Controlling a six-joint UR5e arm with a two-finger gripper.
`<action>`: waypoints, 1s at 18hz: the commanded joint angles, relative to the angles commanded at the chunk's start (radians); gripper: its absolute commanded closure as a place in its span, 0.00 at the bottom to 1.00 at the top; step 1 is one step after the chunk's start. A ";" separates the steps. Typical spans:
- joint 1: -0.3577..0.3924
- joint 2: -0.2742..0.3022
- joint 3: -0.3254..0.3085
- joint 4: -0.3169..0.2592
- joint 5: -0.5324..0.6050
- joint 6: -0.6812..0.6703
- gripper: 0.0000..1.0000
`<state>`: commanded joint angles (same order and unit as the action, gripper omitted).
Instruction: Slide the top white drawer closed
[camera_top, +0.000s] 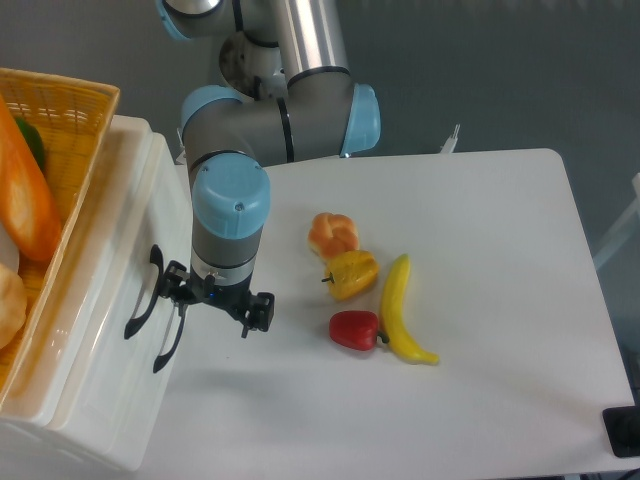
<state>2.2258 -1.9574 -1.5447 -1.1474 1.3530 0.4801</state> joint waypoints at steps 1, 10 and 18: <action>0.000 0.000 0.000 0.000 0.000 0.000 0.00; 0.011 -0.002 0.006 0.002 0.006 0.006 0.00; 0.136 0.044 0.040 0.002 0.061 0.157 0.00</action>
<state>2.3622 -1.9130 -1.5048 -1.1459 1.4141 0.6375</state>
